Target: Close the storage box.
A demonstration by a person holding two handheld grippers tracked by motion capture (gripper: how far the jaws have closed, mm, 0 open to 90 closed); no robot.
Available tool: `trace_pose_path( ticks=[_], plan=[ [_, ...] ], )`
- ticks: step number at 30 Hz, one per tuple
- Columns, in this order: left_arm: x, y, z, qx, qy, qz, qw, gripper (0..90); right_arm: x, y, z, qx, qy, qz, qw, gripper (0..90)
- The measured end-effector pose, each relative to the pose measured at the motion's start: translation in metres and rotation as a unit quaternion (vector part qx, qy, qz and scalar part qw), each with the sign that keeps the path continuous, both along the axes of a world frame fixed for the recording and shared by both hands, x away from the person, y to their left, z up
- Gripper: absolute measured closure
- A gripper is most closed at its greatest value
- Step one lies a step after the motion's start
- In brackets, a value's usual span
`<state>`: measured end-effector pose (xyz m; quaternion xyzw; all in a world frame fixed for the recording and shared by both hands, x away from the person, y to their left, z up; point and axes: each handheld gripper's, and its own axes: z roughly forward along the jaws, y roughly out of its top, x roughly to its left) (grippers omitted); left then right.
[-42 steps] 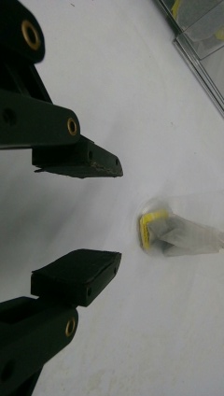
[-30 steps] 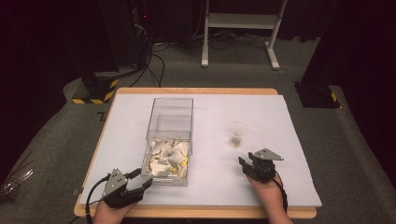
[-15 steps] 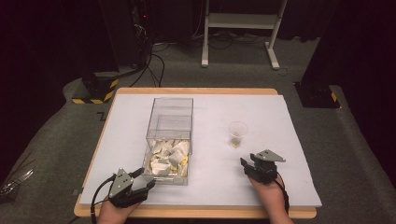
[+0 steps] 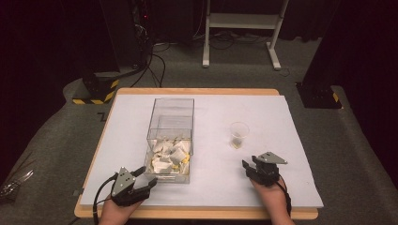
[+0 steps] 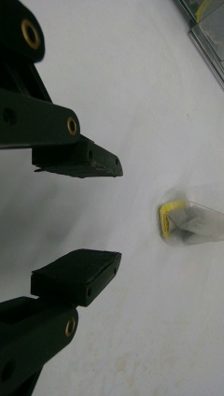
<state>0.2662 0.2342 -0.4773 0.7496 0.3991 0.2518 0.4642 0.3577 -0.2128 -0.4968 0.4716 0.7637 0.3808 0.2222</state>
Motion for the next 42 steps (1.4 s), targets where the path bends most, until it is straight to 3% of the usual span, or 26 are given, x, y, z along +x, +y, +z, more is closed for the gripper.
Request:
trace_pose_path(
  ticks=[42],
  plan=[
    [0.026, -0.001, 0.002, -0.01, -0.011, 0.013, 0.9998, 41.3, -0.008, -0.009, 0.001, -0.008, -0.007, -0.007, 0.9999, 51.9]
  ],
)
